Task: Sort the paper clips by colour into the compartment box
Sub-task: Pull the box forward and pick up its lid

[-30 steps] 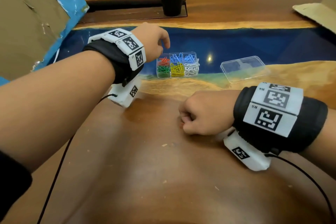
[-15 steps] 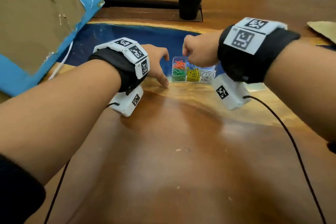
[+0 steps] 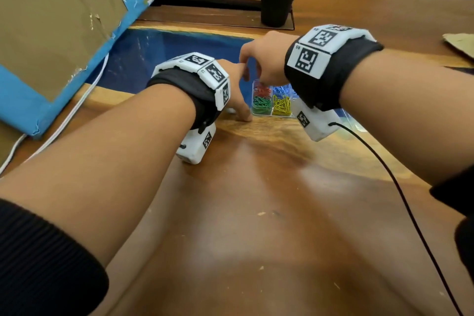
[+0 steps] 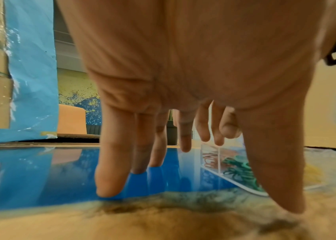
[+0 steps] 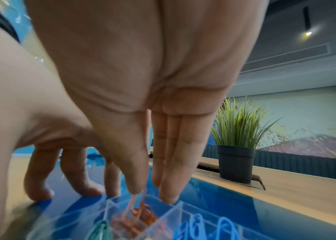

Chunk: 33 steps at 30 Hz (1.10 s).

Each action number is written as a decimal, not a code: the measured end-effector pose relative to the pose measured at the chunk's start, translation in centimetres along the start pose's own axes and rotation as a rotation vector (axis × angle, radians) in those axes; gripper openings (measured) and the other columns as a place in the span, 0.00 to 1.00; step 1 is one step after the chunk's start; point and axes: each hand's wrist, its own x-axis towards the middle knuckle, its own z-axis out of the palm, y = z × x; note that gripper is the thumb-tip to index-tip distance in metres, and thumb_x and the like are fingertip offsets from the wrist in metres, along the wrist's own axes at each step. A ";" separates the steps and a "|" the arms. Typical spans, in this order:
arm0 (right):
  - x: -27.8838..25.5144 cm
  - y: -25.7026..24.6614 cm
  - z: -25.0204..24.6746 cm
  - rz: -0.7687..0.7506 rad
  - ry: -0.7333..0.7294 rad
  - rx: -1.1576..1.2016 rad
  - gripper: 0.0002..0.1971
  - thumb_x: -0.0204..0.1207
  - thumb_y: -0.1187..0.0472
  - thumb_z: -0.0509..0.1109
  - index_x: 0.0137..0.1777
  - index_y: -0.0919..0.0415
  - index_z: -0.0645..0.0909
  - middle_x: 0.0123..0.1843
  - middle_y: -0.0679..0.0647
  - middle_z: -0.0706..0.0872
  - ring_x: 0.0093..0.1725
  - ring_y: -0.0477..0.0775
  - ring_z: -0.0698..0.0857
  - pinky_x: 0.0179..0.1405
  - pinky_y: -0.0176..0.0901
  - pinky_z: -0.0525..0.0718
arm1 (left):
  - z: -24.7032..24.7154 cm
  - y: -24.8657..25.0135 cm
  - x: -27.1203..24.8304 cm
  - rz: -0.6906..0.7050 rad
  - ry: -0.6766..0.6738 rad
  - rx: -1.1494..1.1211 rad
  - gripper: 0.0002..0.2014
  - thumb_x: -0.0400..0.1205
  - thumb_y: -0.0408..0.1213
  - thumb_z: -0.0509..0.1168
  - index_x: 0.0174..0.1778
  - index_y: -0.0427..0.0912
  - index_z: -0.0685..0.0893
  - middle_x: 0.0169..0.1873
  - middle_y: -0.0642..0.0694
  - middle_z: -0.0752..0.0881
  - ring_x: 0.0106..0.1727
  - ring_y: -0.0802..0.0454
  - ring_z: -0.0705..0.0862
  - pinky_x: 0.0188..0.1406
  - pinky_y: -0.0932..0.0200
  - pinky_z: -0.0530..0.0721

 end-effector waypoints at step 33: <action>-9.6 11.2 2.7 0.350 -0.264 0.055 0.44 0.55 0.53 0.80 0.72 0.43 0.63 0.61 0.55 0.71 0.56 0.62 0.79 0.58 0.62 0.82 | 0.5 0.7 0.7 -0.029 -0.040 0.130 0.48 0.63 0.66 0.73 0.78 0.58 0.63 0.65 0.39 0.77 0.62 0.37 0.79 0.53 0.50 0.77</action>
